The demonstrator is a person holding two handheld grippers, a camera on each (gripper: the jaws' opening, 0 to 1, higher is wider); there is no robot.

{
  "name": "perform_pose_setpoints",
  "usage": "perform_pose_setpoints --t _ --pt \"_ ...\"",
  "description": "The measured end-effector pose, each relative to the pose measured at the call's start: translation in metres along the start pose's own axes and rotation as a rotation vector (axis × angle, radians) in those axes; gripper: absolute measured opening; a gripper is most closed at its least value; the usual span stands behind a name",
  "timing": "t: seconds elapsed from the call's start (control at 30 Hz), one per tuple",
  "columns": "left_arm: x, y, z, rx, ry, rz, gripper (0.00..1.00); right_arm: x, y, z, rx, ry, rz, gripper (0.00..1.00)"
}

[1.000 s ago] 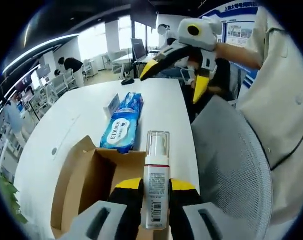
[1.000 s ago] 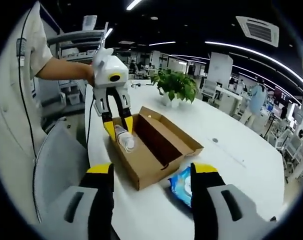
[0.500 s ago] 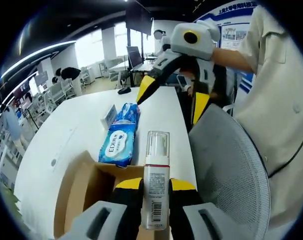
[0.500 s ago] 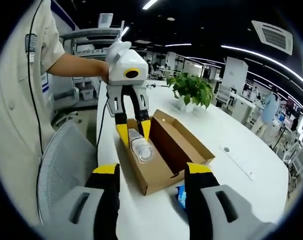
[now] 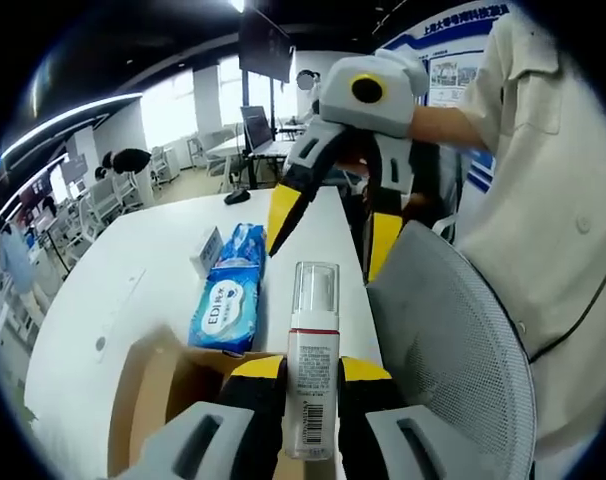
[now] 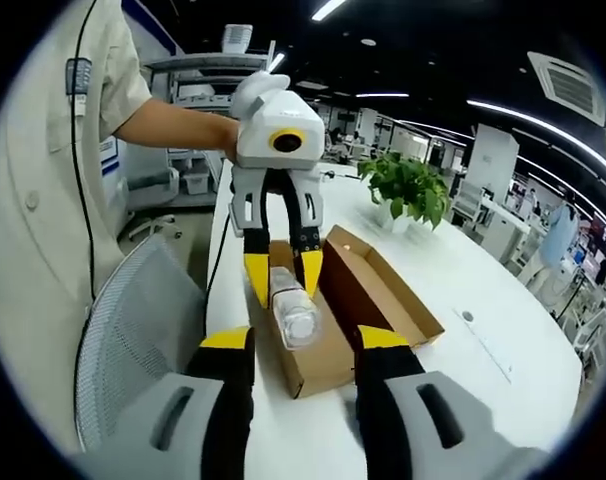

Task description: Operate the shoe box by opening the lid, removing the specified soft item, and placing it in the target area until the item is outside and the box remains undamaged.

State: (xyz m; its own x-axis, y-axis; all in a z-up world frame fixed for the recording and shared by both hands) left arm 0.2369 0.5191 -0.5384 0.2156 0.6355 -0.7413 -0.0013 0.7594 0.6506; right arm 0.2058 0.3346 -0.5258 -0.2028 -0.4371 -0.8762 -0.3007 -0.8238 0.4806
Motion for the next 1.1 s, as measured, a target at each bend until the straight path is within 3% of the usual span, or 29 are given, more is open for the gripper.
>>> perform_pose_setpoints --t 0.4,0.77,1.0,1.1 --pt "-0.005 -0.005 0.001 0.015 -0.030 -0.048 0.18 -0.003 -0.006 0.000 -0.054 0.081 0.033 0.19" --pt "-0.001 -0.013 -0.001 0.017 -0.056 -0.066 0.19 -0.004 -0.006 0.002 -0.088 0.110 0.073 0.16" --pt "0.002 -0.019 -0.001 0.001 -0.040 -0.066 0.20 -0.007 -0.008 -0.002 -0.108 0.120 0.147 0.16" --pt "0.002 -0.021 0.000 -0.014 -0.028 -0.039 0.20 -0.009 -0.010 -0.005 -0.111 0.147 0.172 0.16"
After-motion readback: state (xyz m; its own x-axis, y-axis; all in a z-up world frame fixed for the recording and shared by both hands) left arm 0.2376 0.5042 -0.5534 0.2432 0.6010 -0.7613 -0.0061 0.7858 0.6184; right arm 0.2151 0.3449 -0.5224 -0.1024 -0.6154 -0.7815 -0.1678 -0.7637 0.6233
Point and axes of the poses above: the point that each gripper's makers call its tool centre point, and the gripper's own axes: y roughly backward along the fingers, z roughly to its left, x roughly out of its underside, the point moved 10 cm from there along y, roughly backward along the fingers, and after that the axes turned 12 degrees about -y, right-handed, at the moved point
